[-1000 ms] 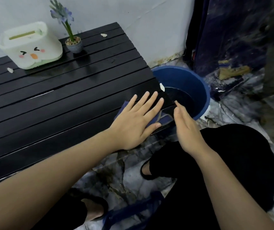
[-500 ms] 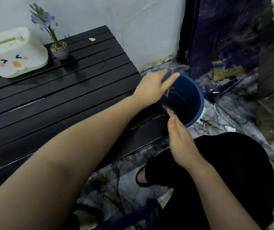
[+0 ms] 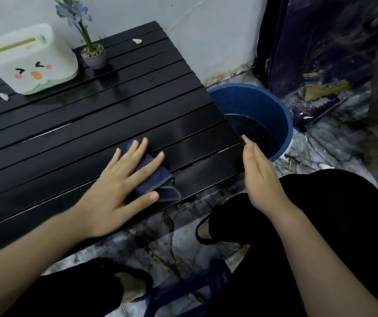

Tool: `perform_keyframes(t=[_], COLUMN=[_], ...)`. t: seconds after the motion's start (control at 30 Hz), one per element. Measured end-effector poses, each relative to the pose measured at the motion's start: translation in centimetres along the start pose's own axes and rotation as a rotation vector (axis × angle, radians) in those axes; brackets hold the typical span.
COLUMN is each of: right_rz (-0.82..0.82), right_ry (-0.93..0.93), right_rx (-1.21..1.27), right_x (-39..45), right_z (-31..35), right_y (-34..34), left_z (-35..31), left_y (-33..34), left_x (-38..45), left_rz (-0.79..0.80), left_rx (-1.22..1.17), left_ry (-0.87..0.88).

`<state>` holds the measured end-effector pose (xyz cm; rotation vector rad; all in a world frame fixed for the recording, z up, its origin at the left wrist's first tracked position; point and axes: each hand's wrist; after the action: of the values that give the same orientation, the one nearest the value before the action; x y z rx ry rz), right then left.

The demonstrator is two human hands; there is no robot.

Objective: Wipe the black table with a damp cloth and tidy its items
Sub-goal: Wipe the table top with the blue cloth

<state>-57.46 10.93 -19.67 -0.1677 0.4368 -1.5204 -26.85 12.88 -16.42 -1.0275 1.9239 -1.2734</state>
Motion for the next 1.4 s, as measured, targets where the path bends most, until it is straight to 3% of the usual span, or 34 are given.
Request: perform_keyframes(t=[0.07,0.27,0.47,0.87,1.07,1.23,1.4], right_rz=[-0.014,-0.030,-0.024,-0.092,-0.178,0.085,0.269], right_ry=[-0.007,0.009,-0.008,-0.014,-0.211,-0.463,-0.510], right_rx=[0.007,0.092,0.095,0.060,-0.373,-0.578,-0.766], right_x=[0.0,0.2,0.2,0.2,0.2,1.7,3.5], right_z=[0.1,0.0,-0.2,0.0,1.7,4.7,5.8], right_y=[0.1,0.2,0.1,0.3,1.2,5.7,8.8], left_z=[-0.9,-3.0,-5.7,-8.5,-6.0,1.4,6.4], left_y=[1.7,3.0,4.1,5.6,1.8,-2.5,-4.3], left_x=[-0.4,5.0,11.3,16.6,10.9,-0.7,-10.8], left_rz=[-0.024,0.009,-0.026,-0.336,-0.625,-0.816,-0.739], left_rx=[0.104,0.112,0.070,-0.162,-0.685,-0.468,-0.440], left_ry=[-0.062,0.143,0.210,0.090,-0.220,-0.542,-0.782])
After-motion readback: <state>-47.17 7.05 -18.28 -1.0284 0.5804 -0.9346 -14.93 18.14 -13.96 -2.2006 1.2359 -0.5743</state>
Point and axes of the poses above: each hand's wrist, its own x-axis towards the middle knuckle, its own y-axis out of the palm, z = x × y
